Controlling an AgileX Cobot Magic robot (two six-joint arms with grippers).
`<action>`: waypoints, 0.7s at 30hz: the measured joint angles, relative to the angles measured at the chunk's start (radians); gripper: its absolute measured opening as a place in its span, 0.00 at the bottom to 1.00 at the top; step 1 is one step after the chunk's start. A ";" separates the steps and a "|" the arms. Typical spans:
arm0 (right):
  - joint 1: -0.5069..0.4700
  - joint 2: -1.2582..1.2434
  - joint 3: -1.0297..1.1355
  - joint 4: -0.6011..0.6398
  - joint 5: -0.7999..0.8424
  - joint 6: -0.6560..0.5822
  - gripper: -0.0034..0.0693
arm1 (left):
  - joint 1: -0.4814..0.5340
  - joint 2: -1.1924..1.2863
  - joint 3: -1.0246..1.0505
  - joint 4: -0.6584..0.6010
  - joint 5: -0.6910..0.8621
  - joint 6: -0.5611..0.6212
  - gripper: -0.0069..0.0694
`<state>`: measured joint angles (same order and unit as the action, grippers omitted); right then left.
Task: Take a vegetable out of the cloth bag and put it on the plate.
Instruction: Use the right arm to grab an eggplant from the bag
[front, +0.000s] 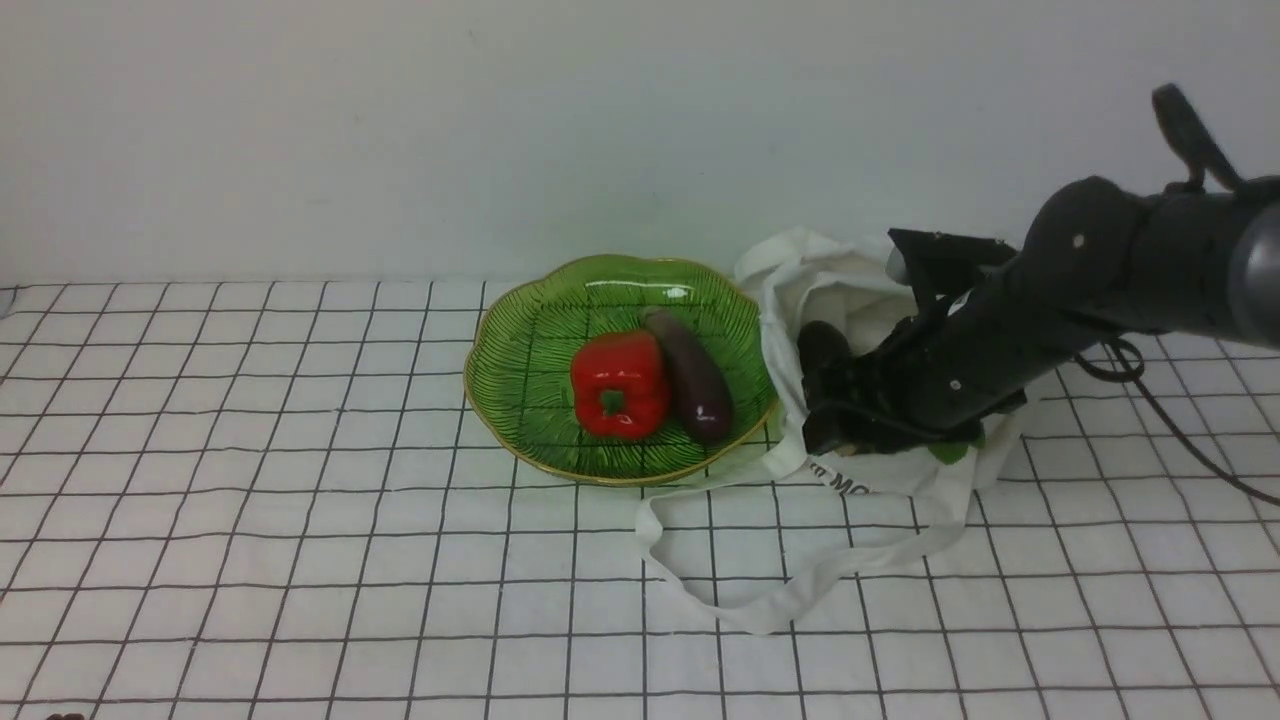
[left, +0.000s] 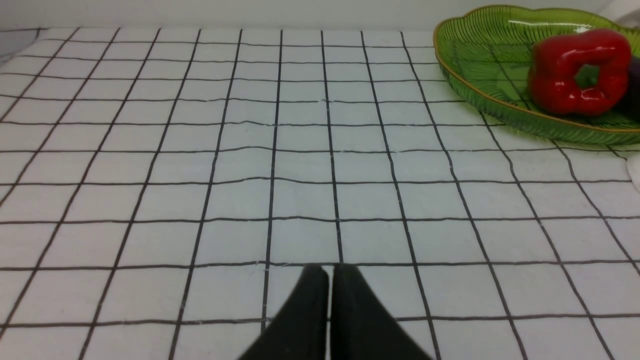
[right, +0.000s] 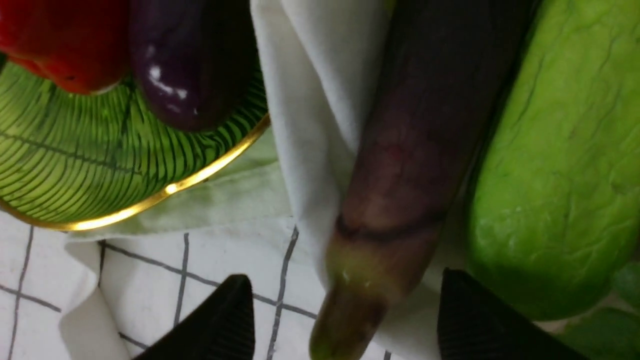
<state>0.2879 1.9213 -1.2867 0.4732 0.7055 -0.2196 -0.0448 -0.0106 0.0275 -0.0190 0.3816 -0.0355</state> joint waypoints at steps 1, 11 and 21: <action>0.000 0.006 0.001 -0.003 -0.004 0.001 0.67 | 0.000 0.000 0.000 0.000 0.000 0.000 0.08; 0.000 0.020 -0.001 -0.022 -0.014 0.002 0.39 | 0.000 0.000 0.000 0.000 0.000 -0.001 0.08; 0.000 -0.047 0.000 -0.043 0.028 0.007 0.32 | 0.000 0.000 0.000 0.000 0.000 -0.001 0.08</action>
<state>0.2879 1.8740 -1.2869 0.4303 0.7337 -0.2127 -0.0448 -0.0106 0.0275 -0.0190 0.3816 -0.0365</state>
